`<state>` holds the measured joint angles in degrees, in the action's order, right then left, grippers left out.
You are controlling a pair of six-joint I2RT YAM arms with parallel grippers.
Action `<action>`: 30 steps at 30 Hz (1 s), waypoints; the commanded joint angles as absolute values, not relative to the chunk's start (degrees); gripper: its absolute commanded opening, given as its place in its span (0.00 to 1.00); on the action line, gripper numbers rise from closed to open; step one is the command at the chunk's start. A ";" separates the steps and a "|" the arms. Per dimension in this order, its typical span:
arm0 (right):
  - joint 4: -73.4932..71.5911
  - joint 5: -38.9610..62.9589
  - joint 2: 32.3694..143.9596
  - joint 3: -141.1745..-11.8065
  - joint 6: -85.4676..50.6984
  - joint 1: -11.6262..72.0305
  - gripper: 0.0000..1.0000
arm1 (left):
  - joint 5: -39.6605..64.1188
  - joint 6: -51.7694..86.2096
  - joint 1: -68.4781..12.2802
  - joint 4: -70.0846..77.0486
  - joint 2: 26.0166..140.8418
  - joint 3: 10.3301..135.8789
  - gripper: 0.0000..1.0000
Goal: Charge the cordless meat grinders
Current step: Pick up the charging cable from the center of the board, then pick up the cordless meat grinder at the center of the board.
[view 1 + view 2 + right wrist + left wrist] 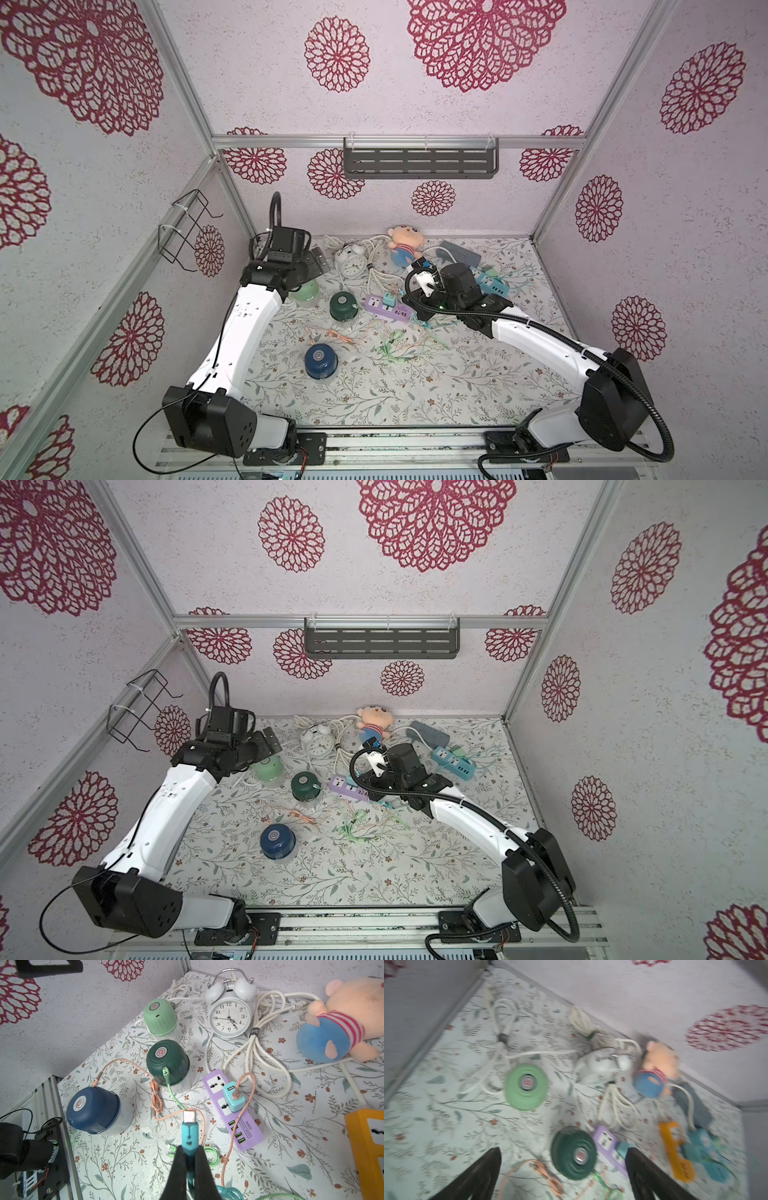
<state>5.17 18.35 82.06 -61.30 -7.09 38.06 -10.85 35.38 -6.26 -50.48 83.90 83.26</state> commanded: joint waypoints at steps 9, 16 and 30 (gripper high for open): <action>0.37 22.40 78.61 -60.03 -6.71 37.79 0.00 | -5.36 25.46 -4.06 -60.06 105.90 91.66 0.97; 0.31 22.24 78.83 -60.63 -6.78 37.68 0.00 | -5.12 22.15 -0.05 -60.86 114.16 96.41 0.97; 0.00 22.89 82.04 -63.06 -8.35 37.70 0.00 | -6.08 16.76 1.50 -65.86 124.64 107.93 0.97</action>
<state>1.93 21.47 81.73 -60.77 -7.60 38.04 -5.10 19.44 1.23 -63.77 123.35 105.78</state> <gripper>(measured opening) 0.071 0.972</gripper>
